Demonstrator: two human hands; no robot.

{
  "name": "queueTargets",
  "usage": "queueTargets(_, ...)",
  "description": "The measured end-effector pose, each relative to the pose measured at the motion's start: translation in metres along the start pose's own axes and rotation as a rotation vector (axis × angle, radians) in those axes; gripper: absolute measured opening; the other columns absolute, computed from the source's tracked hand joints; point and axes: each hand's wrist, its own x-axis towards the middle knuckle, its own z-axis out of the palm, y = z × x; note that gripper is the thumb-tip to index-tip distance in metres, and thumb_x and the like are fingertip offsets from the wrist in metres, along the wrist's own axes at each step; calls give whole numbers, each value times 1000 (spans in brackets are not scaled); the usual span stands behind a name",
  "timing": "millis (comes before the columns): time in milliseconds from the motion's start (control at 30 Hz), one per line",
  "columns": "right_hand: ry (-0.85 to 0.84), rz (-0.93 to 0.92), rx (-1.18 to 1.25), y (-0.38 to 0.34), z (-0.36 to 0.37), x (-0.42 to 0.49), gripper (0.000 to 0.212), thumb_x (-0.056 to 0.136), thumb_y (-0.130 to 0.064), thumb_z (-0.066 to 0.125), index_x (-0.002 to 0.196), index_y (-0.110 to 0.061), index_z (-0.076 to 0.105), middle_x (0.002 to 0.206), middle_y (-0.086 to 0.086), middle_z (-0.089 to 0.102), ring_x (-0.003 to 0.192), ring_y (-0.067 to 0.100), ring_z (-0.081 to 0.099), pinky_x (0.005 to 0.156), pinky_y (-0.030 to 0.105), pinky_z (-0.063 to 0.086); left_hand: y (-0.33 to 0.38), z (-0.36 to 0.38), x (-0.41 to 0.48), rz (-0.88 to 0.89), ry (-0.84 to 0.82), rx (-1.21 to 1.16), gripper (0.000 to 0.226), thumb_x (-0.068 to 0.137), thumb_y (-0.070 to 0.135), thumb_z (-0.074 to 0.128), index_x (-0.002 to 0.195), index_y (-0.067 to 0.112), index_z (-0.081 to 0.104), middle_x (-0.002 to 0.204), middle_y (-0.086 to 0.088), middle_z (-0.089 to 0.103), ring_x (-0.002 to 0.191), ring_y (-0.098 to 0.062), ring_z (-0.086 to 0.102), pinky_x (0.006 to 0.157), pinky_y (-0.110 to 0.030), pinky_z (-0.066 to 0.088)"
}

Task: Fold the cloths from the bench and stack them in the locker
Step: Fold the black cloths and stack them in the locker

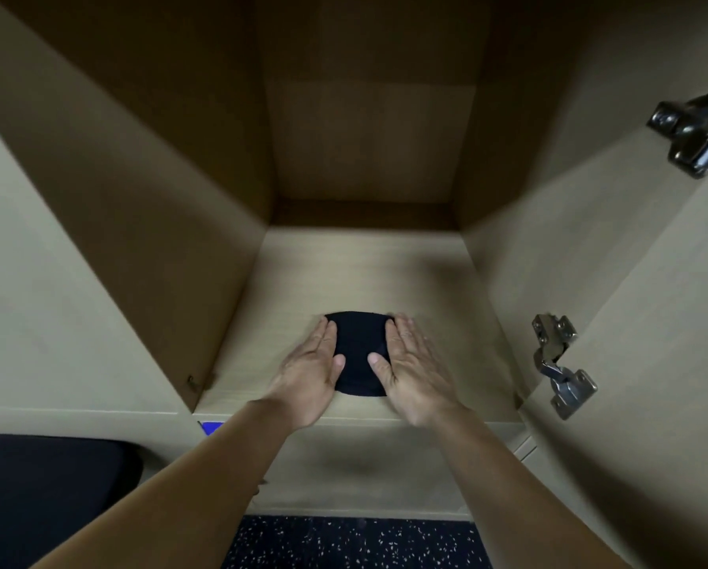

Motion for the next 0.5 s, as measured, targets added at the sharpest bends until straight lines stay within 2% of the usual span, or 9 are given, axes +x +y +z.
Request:
queueTargets(67,-28,15,0,-3,-10,-2,66,103,-50,19,155,-14,2,163,3,-7,149,16,-9,120,30,-4,5,-7,-7,-10,25,-3,59,106,33,30,156,11,7,164,-3,-2,151,-12,-2,121,-22,0)
queueTargets(133,23,22,-11,-9,-23,-7,60,103,-46,26,154,-14,17,161,6,15,148,21,12,119,32,16,12,-19,-20,-14,80,9,59,105,34,36,156,14,15,164,-1,8,150,-13,7,120,-21,7)
queueTargets(200,143,20,-57,-20,-40,-16,48,102,-41,34,144,-18,39,147,6,43,133,25,41,100,33,40,20,-37,-41,-6,121,51,59,103,33,41,155,17,18,162,0,18,149,-14,16,118,-23,14)
queueTargets(233,195,19,-67,-26,-49,-22,41,102,-40,36,135,-20,48,136,5,54,122,25,51,89,33,45,24,-47,-52,-4,130,82,59,103,33,42,155,18,19,162,0,21,148,-15,19,119,-25,18)
queueTargets(333,282,-8,-74,-50,-71,-46,30,100,-42,40,115,-23,58,111,3,65,100,26,60,69,30,41,31,-78,-93,-36,158,199,61,102,38,44,155,21,20,161,1,24,146,-18,23,117,-31,24)
queueTargets(400,303,-45,-66,-68,-84,-66,29,99,-43,41,111,-23,58,106,1,66,96,24,61,67,30,41,32,-96,-124,-87,181,238,62,101,39,45,155,21,19,160,1,24,146,-18,23,116,-30,25)
queueTargets(500,295,-93,-48,-101,-100,-99,31,98,-43,41,113,-22,58,108,2,66,98,24,61,75,33,47,30,-122,-179,-148,219,238,62,100,40,47,154,21,23,158,1,28,143,-19,29,112,-32,31)
